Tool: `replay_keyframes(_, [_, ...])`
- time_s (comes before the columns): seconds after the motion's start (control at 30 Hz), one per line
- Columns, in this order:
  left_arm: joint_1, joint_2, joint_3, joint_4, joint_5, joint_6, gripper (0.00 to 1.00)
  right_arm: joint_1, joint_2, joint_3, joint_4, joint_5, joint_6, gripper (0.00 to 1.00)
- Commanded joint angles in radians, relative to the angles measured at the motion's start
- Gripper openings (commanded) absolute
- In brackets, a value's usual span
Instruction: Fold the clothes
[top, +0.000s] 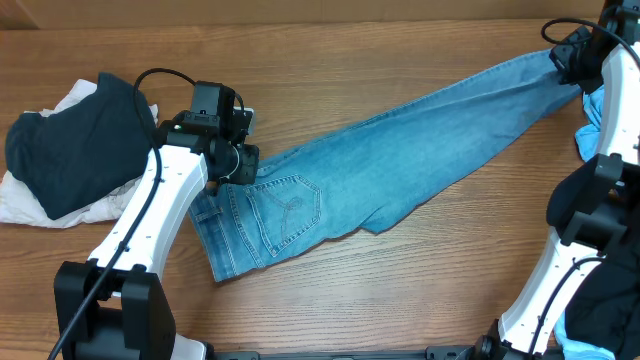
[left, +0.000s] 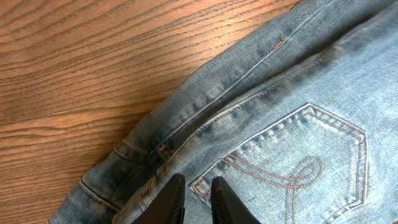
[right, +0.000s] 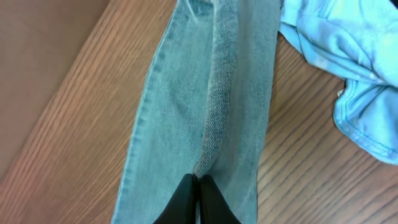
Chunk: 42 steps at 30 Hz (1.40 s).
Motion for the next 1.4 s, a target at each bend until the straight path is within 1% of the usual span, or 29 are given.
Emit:
replay_keyframes(0.0, [0.003,0.008,0.014,0.006,-0.008,0.019,0.19,-0.010,0.021,0.019,0.056,0.034,0.009,0.04])
replay_keyframes(0.13, [0.003,0.008,0.014,-0.013,-0.007,0.018,0.19,0.005,0.060,0.019,0.082,0.034,0.035,0.04])
replay_keyframes(0.3, [0.003,0.008,0.014,-0.031,-0.007,0.018,0.19,0.009,0.067,0.023,0.083,0.034,0.014,0.04])
replay_keyframes(0.57, [0.003,0.008,0.014,-0.026,-0.008,0.019,0.19,0.002,0.006,0.053,-0.031,0.053,-0.005,0.04])
replay_keyframes(0.67, [0.003,0.008,0.014,-0.023,-0.008,0.019,0.19,0.002,0.005,0.053,-0.041,0.054,-0.024,0.04])
replay_keyframes(0.77, [0.003,0.008,0.014,-0.023,-0.008,0.019,0.19,0.002,0.005,0.053,-0.023,0.069,-0.023,0.04])
replay_keyframes(0.97, [0.003,0.008,0.014,-0.024,-0.006,0.014,0.19,0.007,0.008,0.053,0.087,0.071,-0.016,0.04])
replay_keyframes(1.0, [0.003,0.008,0.014,-0.024,-0.006,0.014,0.19,0.010,0.011,0.053,0.096,0.072,-0.006,0.08])
replay_keyframes(1.07, [0.003,0.008,0.014,-0.029,-0.003,0.014,0.19,0.018,0.023,0.053,0.108,0.071,0.016,0.12])
replay_keyframes(1.1, [0.003,0.008,0.014,-0.034,-0.004,0.015,0.19,0.027,0.040,0.052,0.116,0.071,0.021,0.18])
replay_keyframes(1.2, [0.003,0.008,0.014,-0.042,-0.004,0.015,0.18,0.042,0.072,0.051,0.145,0.068,0.027,0.18])
replay_keyframes(1.23, [0.003,0.008,0.014,-0.044,-0.004,0.015,0.18,0.046,0.082,0.050,0.162,0.068,0.027,0.20])
replay_keyframes(1.27, [0.003,0.008,0.014,-0.047,-0.004,0.015,0.18,0.051,0.093,0.049,0.187,0.068,0.027,0.34])
replay_keyframes(1.3, [0.003,0.008,0.014,-0.051,-0.003,0.015,0.18,0.057,0.106,0.048,0.211,0.067,0.026,0.52])
replay_keyframes(1.37, [0.003,0.008,0.014,-0.059,-0.003,0.015,0.18,0.060,0.113,0.048,0.204,0.067,0.023,0.66])
